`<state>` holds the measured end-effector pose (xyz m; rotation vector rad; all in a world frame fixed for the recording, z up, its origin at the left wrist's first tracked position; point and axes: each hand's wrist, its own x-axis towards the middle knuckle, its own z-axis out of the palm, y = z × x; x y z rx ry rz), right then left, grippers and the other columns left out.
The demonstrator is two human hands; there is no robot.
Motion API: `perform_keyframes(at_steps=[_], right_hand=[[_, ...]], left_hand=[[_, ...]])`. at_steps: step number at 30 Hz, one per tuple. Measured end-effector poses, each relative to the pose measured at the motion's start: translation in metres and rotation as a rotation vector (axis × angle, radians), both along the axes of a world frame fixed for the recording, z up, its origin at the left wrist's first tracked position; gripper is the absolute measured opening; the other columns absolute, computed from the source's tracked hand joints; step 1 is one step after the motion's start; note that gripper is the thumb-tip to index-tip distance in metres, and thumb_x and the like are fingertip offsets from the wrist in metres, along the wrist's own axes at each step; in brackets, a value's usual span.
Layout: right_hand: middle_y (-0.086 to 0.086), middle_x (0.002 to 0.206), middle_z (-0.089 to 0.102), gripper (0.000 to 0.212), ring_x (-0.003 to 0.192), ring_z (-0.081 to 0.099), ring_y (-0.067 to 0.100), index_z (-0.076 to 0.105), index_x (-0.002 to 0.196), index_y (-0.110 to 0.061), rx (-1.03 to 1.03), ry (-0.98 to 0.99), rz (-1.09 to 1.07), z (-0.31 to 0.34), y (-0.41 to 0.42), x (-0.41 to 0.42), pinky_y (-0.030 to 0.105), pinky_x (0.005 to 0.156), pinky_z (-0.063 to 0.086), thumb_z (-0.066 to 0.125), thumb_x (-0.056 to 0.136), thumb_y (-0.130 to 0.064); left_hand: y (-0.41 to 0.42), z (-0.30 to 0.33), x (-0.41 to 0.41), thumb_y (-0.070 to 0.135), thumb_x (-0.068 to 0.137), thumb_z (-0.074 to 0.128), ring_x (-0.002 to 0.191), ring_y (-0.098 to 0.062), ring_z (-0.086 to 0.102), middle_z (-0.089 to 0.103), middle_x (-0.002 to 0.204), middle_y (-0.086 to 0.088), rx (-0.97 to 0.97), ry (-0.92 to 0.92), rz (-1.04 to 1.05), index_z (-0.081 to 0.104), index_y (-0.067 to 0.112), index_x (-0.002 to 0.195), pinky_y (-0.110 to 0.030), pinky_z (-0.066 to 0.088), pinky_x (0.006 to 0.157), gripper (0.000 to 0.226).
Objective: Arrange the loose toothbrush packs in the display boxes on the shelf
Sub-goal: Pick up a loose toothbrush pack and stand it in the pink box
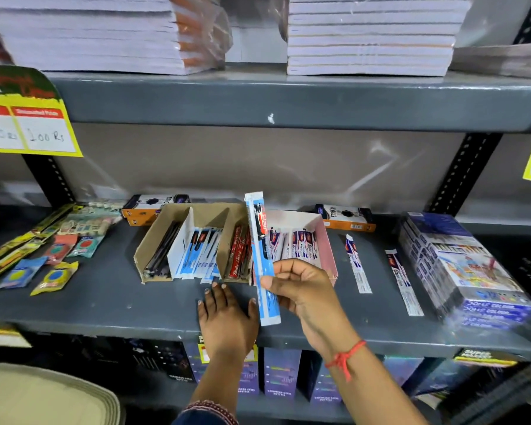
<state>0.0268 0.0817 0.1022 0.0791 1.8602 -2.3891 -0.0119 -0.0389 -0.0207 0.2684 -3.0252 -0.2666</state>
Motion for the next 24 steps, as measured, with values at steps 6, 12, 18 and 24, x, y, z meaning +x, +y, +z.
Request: perform_keyframes(at_steps=[6,12,18,24], right_hand=[[-0.008,0.056,0.070,0.027,0.049,0.065,0.002,0.065,0.072,-0.011,0.058,-0.097,0.036,-0.030,-0.026,-0.012,0.014,0.052,0.054,0.060,0.080,0.014],[0.002,0.070,0.063,0.036,0.049,0.062,-0.002,0.062,0.106,0.001,0.211,-0.067,-0.033,-0.044,-0.083,-0.031,0.009,0.050,0.049,0.055,0.077,0.021],[0.011,0.079,0.057,0.035,0.062,0.054,0.016,0.062,0.109,-0.002,0.475,0.036,-0.132,-0.042,-0.138,-0.065,0.011,0.053,0.045,0.050,0.081,0.015],[0.022,0.099,0.069,0.041,0.077,0.056,0.021,0.062,0.116,-0.002,0.723,0.008,-0.178,-0.048,-0.165,-0.104,0.026,0.067,0.044,0.043,0.082,0.013]], left_hand=[[-0.009,0.001,0.001,0.038,0.093,0.038,0.141,-0.027,0.003,0.002,0.155,-0.013,-0.040,-0.034,-0.082,-0.005,0.007,0.145,-0.039,0.002,0.114,0.074],[-0.052,0.003,0.006,0.034,0.082,0.044,0.131,-0.031,0.037,0.038,0.142,-0.022,0.097,0.036,-0.189,0.032,0.000,0.138,-0.040,0.026,0.109,0.066],[-0.117,-0.002,-0.005,0.054,0.072,0.002,0.135,-0.028,0.029,0.033,0.146,-0.016,0.135,0.042,-0.185,0.031,0.006,0.140,-0.036,0.016,0.112,0.088],[-0.159,-0.008,-0.017,0.049,0.083,0.017,0.118,-0.029,0.053,0.057,0.127,-0.017,0.116,0.103,-0.196,0.056,0.001,0.122,-0.037,0.034,0.103,0.072]])
